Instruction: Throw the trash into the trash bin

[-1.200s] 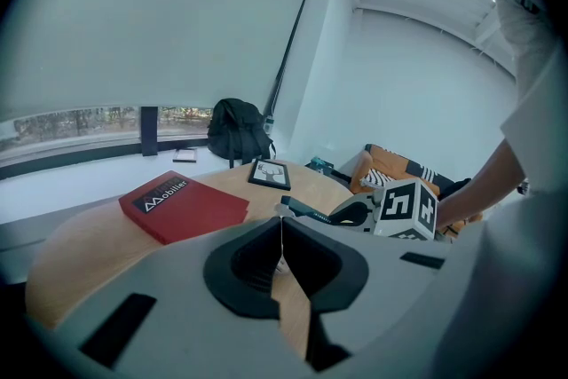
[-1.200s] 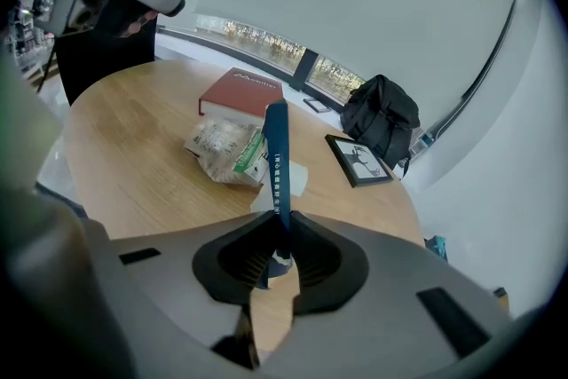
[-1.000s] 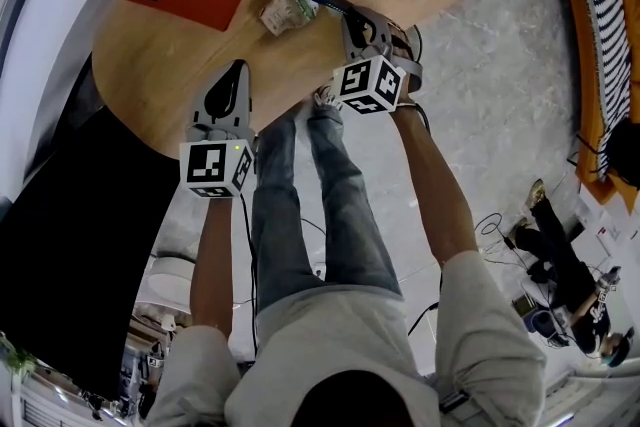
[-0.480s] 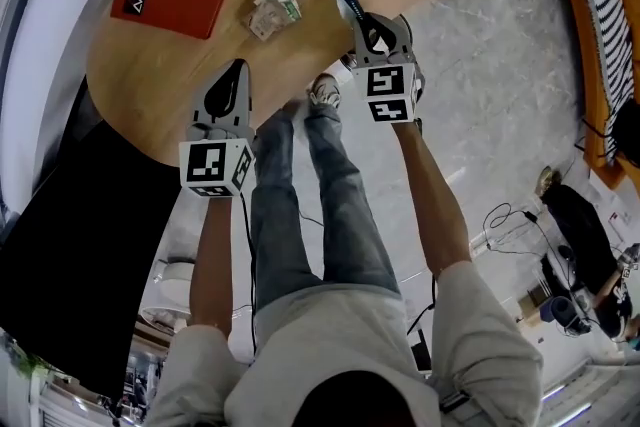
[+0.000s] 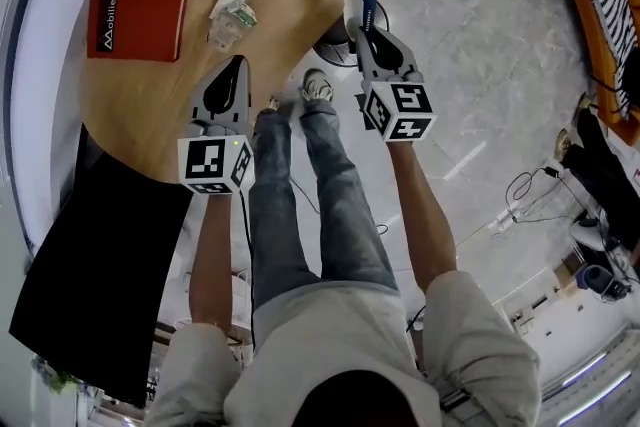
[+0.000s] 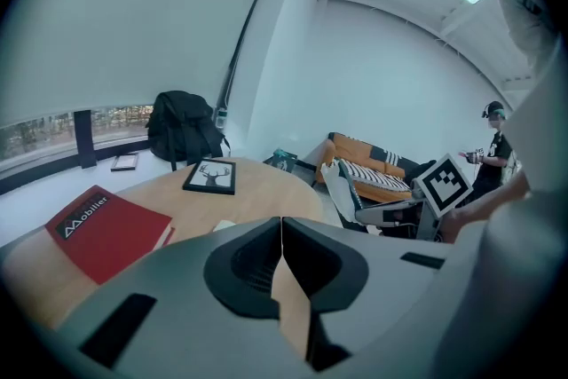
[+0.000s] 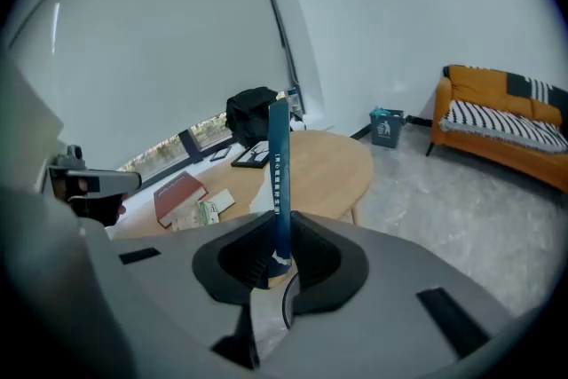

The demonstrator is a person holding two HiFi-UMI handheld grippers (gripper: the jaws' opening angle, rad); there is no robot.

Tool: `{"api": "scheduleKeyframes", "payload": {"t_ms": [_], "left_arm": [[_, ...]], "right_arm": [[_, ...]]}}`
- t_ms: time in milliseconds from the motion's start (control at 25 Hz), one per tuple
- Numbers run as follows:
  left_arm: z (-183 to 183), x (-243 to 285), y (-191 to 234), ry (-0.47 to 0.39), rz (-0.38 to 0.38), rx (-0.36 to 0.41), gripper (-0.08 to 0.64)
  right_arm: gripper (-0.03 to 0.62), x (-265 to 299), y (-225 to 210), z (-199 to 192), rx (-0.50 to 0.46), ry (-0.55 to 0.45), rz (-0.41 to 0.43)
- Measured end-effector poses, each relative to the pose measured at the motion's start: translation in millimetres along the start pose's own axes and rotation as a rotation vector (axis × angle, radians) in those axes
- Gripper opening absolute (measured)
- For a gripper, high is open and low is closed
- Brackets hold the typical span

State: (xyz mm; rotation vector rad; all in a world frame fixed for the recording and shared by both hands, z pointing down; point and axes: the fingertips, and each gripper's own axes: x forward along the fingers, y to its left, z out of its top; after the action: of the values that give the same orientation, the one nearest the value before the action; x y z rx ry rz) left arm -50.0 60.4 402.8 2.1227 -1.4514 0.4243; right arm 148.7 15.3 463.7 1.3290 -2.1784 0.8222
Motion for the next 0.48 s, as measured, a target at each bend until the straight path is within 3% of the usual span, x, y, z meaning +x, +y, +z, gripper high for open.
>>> {"api": "scheduleKeyframes", "payload": {"t_ms": [200, 480], "left_arm": [[2, 20, -32, 0.022, -0.072, 0.043, 0.021], [3, 46, -65, 0.052, -0.149, 0.091, 0.021]], "right_arm": [[0.064, -34, -35, -25, 0.141, -0.017, -0.073], [0.064, -57, -70, -63, 0.242, 0.008, -0.154]]}}
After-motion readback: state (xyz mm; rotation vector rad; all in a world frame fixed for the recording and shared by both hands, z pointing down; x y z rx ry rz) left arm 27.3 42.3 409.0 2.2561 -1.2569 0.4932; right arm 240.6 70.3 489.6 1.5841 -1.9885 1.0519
